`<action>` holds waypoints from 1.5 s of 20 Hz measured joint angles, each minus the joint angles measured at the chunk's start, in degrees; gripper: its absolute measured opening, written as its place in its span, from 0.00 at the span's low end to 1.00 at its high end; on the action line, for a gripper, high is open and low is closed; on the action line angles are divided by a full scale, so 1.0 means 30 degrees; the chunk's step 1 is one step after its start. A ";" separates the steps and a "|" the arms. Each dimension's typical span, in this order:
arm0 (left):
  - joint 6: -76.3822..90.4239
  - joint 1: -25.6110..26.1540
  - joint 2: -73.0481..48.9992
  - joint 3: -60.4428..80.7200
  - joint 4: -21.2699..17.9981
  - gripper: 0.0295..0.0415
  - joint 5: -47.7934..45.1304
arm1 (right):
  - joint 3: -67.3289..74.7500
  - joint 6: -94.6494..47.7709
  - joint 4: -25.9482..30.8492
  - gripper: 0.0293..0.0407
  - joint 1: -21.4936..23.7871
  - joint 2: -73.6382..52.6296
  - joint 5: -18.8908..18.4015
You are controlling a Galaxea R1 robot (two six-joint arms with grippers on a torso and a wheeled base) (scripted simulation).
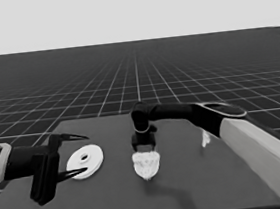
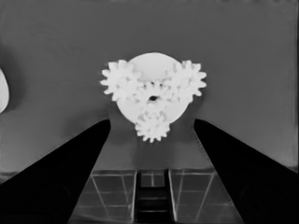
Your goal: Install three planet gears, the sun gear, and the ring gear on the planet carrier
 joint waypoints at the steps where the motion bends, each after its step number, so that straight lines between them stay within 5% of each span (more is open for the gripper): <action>1: 0.0000 0.0000 0.0000 0.0000 0.0000 0.75 0.0000 | 0.0002 -0.0122 0.0017 0.81 0.0013 -0.0003 0.0003; 2: 0.0000 0.0000 0.0000 0.0000 0.0000 0.75 0.0000 | 0.0004 -0.0194 0.0028 0.81 0.0020 -0.0004 0.0005; 3: 0.0000 0.0001 0.0000 0.0000 0.0000 0.75 0.0000 | 0.8778 -0.8038 -0.4158 0.98 -0.2348 -0.5268 0.2810; 4: 0.0000 0.0000 0.0000 0.0000 0.0000 0.75 0.0000 | 1.5747 -1.2984 -0.6672 0.89 -0.4629 -1.3436 0.4454; 6: 0.0000 0.0000 0.0000 0.0000 0.0000 0.75 0.0000 | 2.2280 -1.7605 -0.9023 0.82 -0.6516 -2.1432 0.5978; 12: 0.0000 0.0000 0.0000 0.0000 0.0000 0.75 0.0000 | 2.5635 -1.9950 -1.0223 0.81 -0.7309 -2.5127 0.6784; 13: -0.9253 0.3683 0.1392 -0.3460 0.6577 0.90 0.6411 | 2.5692 -1.9992 -1.0245 0.81 -0.7320 -2.5186 0.6799; 14: -1.6563 0.4365 0.4635 -0.8076 0.4325 0.97 1.1943 | 2.5726 -2.0016 -1.0258 0.81 -0.7327 -2.5221 0.6807; 16: -2.0082 0.4665 0.8774 -1.6493 -0.1492 0.81 1.4343 | 2.5757 -2.0039 -1.0270 0.81 -0.7332 -2.5253 0.6816; 18: -2.0167 0.4875 1.0632 -2.1080 -0.3685 0.76 1.5009 | 2.5767 -2.0047 -1.0274 0.81 -0.7334 -2.5263 0.6818; 22: -1.9758 0.4999 1.1835 -2.4023 -0.4677 0.75 1.5447 | 2.5772 -2.0051 -1.0276 0.81 -0.7334 -2.5268 0.6820; 25: -1.9106 0.7879 1.2773 -2.5986 -0.3091 0.75 1.3216 | 2.5772 -2.0051 -1.0277 0.81 -0.7334 -2.5268 0.6820; 30: -1.8793 0.8497 1.3177 -2.6822 -0.2830 0.75 1.2647 | 2.5772 -2.0051 -1.0277 0.81 -0.7334 -2.5268 0.6820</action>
